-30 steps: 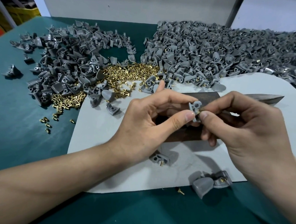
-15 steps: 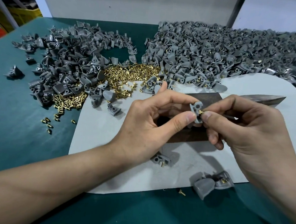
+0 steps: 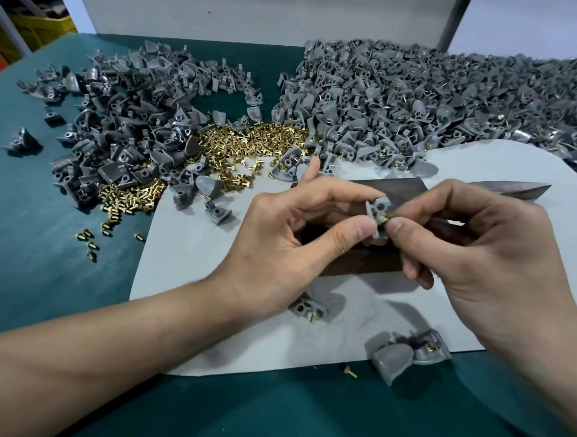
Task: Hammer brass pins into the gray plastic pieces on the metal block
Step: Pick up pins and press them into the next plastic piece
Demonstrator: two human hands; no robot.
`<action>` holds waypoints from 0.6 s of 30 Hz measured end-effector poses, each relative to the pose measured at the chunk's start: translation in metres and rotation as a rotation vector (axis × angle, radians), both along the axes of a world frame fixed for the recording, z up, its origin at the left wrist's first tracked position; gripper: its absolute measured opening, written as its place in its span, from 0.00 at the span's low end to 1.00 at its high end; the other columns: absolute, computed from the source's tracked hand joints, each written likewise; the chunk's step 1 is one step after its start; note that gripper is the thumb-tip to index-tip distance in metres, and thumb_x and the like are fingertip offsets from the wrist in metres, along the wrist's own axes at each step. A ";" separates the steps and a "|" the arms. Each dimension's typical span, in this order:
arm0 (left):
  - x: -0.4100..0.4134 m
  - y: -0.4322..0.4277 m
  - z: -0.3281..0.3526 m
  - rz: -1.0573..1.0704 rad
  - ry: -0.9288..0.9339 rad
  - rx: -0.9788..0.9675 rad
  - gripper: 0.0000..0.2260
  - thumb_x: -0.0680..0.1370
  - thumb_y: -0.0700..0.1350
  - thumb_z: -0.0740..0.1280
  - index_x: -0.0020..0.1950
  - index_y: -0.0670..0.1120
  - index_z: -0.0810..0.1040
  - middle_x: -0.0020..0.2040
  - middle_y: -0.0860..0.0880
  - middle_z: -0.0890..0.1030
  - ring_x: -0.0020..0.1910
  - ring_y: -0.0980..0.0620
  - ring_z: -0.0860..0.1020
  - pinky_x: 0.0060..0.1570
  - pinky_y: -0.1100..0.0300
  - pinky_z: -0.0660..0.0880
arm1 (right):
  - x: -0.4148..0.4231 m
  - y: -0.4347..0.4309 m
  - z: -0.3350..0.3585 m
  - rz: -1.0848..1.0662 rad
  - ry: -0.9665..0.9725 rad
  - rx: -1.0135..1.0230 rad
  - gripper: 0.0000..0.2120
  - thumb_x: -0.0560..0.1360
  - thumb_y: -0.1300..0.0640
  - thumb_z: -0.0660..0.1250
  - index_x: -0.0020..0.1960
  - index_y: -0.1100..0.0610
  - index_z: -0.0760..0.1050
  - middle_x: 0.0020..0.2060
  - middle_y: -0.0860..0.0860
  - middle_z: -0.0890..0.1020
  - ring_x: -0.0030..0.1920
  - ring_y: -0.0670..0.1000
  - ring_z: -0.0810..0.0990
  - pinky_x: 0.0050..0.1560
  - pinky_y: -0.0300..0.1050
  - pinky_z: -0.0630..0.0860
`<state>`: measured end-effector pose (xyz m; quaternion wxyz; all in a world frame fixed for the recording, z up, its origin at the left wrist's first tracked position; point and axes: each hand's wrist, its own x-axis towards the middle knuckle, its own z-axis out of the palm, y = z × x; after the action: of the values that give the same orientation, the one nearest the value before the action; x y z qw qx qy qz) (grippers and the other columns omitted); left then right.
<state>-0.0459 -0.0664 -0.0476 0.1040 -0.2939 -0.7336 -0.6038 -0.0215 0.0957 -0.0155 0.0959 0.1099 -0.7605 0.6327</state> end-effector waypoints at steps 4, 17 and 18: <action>0.000 0.000 0.000 -0.007 -0.008 0.000 0.10 0.75 0.42 0.68 0.56 0.48 0.77 0.45 0.61 0.81 0.45 0.64 0.82 0.77 0.47 0.49 | 0.000 0.000 0.000 -0.002 0.028 0.038 0.06 0.67 0.63 0.73 0.34 0.58 0.77 0.21 0.50 0.77 0.19 0.43 0.71 0.22 0.31 0.67; 0.001 0.000 -0.001 0.004 -0.026 -0.031 0.11 0.75 0.41 0.69 0.57 0.47 0.77 0.47 0.52 0.84 0.47 0.61 0.83 0.77 0.48 0.48 | 0.001 0.000 0.000 -0.045 0.088 0.160 0.08 0.66 0.64 0.72 0.33 0.56 0.76 0.21 0.44 0.77 0.18 0.42 0.72 0.22 0.28 0.66; 0.001 -0.001 -0.001 0.008 -0.028 -0.034 0.11 0.75 0.40 0.70 0.57 0.47 0.77 0.48 0.52 0.84 0.47 0.60 0.83 0.77 0.48 0.49 | 0.001 0.000 0.000 -0.052 0.090 0.174 0.07 0.66 0.64 0.72 0.33 0.56 0.76 0.21 0.44 0.77 0.19 0.42 0.72 0.22 0.28 0.66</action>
<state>-0.0452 -0.0669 -0.0483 0.0911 -0.2845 -0.7463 -0.5948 -0.0203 0.0960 -0.0156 0.1365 0.1266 -0.8102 0.5559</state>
